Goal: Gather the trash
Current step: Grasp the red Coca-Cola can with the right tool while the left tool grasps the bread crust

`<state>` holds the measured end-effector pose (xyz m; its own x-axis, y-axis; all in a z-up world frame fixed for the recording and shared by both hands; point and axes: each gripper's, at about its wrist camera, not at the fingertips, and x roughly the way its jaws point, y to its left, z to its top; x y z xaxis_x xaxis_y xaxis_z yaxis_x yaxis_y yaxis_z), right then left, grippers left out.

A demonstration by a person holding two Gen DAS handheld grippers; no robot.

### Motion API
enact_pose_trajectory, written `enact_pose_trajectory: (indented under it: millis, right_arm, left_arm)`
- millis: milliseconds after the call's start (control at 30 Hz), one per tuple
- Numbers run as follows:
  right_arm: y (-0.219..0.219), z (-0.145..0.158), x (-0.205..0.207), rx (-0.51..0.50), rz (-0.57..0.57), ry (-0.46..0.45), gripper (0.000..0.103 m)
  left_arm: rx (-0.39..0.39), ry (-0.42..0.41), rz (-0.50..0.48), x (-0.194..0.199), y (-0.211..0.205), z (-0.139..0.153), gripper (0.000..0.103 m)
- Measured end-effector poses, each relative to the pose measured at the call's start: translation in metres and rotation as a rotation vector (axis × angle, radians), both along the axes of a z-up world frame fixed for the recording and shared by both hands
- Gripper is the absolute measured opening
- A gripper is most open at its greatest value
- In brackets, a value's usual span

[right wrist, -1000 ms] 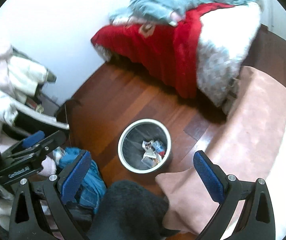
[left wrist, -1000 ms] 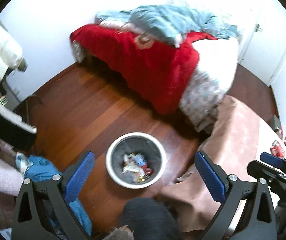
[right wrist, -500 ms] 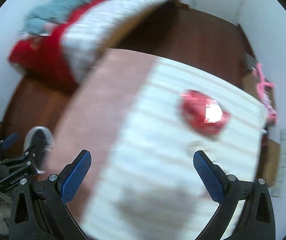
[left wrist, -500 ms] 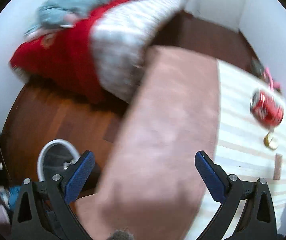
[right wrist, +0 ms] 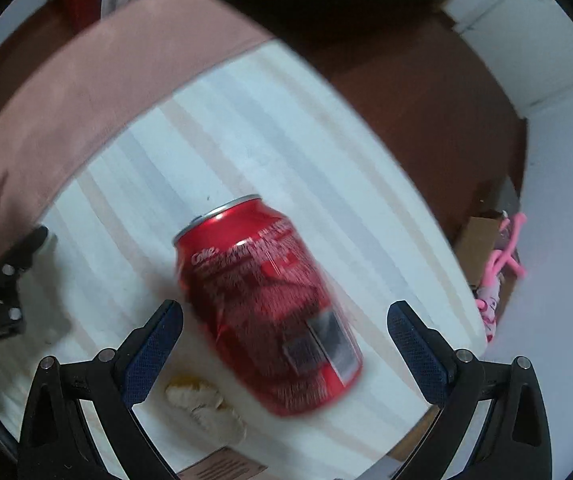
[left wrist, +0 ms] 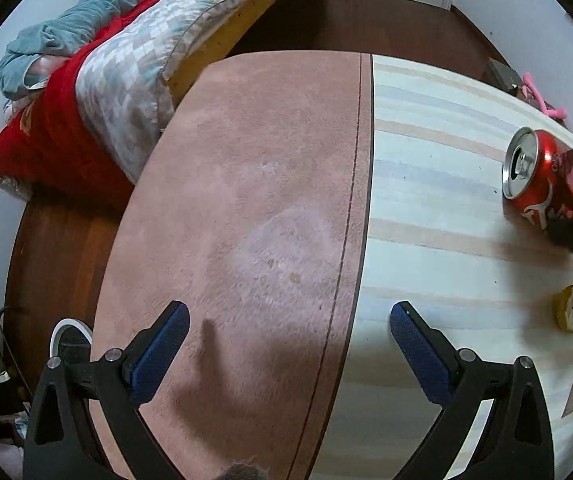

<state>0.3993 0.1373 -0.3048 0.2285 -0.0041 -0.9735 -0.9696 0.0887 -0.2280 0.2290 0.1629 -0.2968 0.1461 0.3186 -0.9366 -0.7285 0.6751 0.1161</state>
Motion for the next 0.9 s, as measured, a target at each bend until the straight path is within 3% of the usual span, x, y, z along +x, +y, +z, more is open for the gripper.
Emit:
enact_pose_trajectory:
  millis: [67, 100, 267, 367, 500, 633, 667, 733, 800, 833, 900]
  right_arm:
    - [0.001, -0.009, 0.006, -0.004, -0.039, 0.042, 0.101]
    - [0.000, -0.010, 0.011, 0.015, -0.085, 0.054, 0.089]
    - [-0.029, 0.005, 0.038, 0.112, -0.313, 0.089, 0.088]
    - [-0.077, 0.022, 0.061, 0.182, -0.521, 0.100, 0.088]
    - [-0.156, 0.034, 0.075, 0.246, -0.712, 0.075, 0.088]
    - [-0.216, 0.024, 0.079, 0.276, -0.861, 0.149, 0.088]
    - [-0.223, 0.021, 0.078, 0.282, -0.881, 0.155, 0.088]
    - [-0.244, 0.013, 0.081, 0.298, -0.909, 0.157, 0.088]
    - [-0.252, 0.011, 0.081, 0.317, -0.931, 0.154, 0.088]
    - [-0.254, 0.009, 0.081, 0.325, -0.941, 0.163, 0.088]
    - [-0.258, 0.006, 0.078, 0.342, -0.954, 0.171, 0.088]
  left_arm:
    - [-0.001, 0.012, -0.008, 0.003, -0.004, -0.002, 0.103]
    - [-0.002, 0.018, -0.014, 0.003, -0.004, -0.004, 0.103]
    - [-0.005, 0.007, -0.026, 0.008, -0.008, 0.003, 0.103]
    - [-0.033, -0.058, -0.056, 0.012, -0.020, 0.017, 0.103]
    - [-0.149, -0.168, -0.132, 0.034, -0.049, 0.032, 0.102]
    - [-0.267, -0.218, -0.222, 0.068, -0.077, 0.029, 0.100]
    - [-0.265, -0.222, -0.239, 0.075, -0.083, 0.029, 0.096]
    - [-0.256, -0.209, -0.268, 0.089, -0.096, 0.027, 0.066]
    - [-0.259, -0.189, -0.295, 0.104, -0.109, 0.022, 0.052]
    - [-0.248, -0.180, -0.304, 0.109, -0.114, 0.021, 0.032]
    - [-0.203, -0.153, -0.322, 0.117, -0.123, 0.021, 0.010]
